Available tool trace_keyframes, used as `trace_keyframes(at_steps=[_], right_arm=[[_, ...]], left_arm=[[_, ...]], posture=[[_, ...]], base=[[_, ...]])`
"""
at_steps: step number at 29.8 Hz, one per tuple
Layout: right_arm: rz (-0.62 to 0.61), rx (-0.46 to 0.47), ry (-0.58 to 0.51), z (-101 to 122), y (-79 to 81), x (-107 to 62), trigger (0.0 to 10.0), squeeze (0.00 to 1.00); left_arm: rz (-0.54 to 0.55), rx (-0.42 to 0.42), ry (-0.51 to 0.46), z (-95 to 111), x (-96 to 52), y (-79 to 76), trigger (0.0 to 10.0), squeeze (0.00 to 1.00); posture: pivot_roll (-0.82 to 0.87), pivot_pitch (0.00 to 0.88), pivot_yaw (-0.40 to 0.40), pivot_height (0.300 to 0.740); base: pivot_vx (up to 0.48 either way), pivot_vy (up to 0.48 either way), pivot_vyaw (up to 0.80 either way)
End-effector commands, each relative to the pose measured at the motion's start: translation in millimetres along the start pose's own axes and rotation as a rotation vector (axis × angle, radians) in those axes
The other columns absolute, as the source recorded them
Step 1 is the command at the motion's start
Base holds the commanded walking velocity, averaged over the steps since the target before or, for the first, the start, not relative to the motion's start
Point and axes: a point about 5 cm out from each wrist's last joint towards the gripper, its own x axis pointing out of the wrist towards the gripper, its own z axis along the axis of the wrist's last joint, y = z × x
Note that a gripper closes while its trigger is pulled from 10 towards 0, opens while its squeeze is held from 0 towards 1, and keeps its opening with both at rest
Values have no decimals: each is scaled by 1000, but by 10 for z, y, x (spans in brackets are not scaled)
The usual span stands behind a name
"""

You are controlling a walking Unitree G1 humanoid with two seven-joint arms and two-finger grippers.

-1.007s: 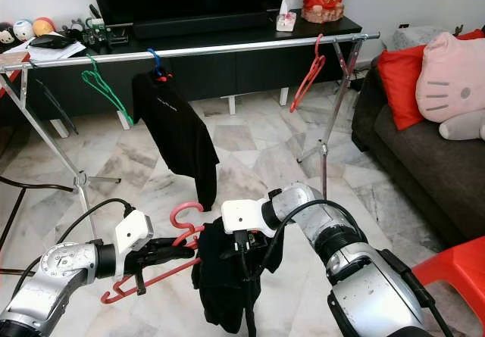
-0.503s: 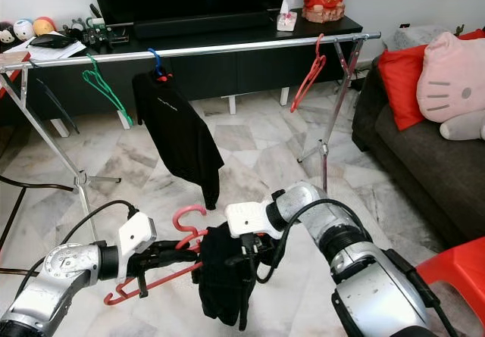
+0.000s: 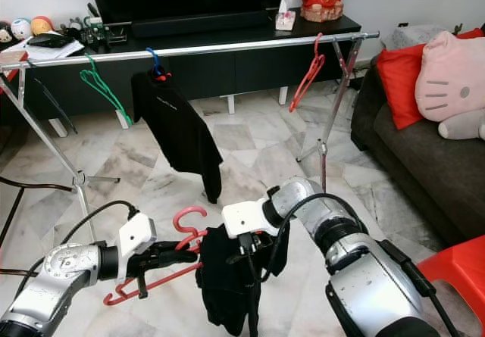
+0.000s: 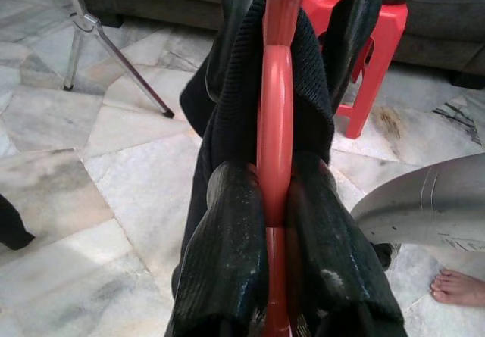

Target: Hang hanger

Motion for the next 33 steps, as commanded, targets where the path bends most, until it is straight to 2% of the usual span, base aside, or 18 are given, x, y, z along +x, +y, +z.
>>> trace_keyframes(at_steps=[1, 33], right_arm=[[16, -3, 6, 23, -15, 11, 0, 0], [18, 32, 6, -28, 2, -19, 0, 0]], left_arm=[[5, 53, -31, 116, -10, 25, 10000, 0], [3, 78, -30, 142, -3, 48, 10000, 0]], posture=[[-57, 0, 25, 740], [-61, 0, 29, 740]], base=[[0, 0, 0], [0, 0, 0]])
